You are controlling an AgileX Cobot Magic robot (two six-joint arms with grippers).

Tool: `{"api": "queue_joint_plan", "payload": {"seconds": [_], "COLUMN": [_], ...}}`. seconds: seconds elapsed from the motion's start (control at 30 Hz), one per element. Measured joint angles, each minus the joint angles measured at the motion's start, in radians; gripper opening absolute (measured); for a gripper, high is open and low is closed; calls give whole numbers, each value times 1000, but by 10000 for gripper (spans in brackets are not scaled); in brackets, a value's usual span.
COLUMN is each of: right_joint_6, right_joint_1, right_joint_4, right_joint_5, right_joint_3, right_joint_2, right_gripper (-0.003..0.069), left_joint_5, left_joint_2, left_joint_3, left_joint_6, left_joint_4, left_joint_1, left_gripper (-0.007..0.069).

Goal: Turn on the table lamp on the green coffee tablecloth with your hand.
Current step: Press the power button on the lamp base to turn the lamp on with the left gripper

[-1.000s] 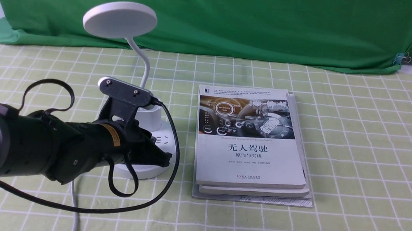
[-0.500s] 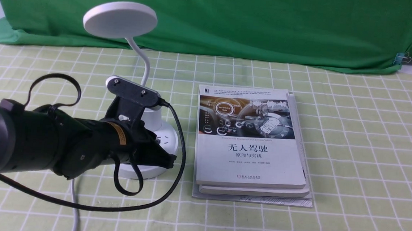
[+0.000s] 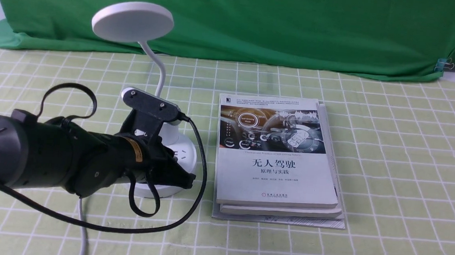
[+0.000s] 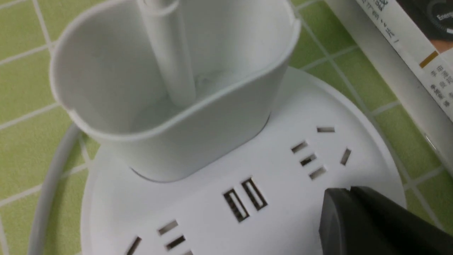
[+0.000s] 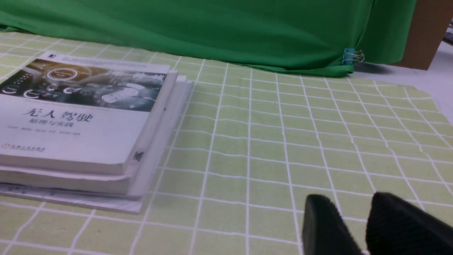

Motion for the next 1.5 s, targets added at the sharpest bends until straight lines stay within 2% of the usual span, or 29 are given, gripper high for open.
{"api": "queue_joint_plan", "payload": {"seconds": [0.67,1.5], "right_joint_6": [0,0], "right_joint_1": [0,0], "right_joint_4": [0,0], "right_joint_5": [0,0], "right_joint_3": [0,0], "right_joint_2": [0,0], "right_gripper": [244,244], "left_joint_5": [-6,16], "left_joint_2": [-70,4], "left_joint_3": [-7,-8], "left_joint_6": [1,1], "left_joint_4": [7,9], "left_joint_1": [0,0], "left_gripper": [1,1]}}
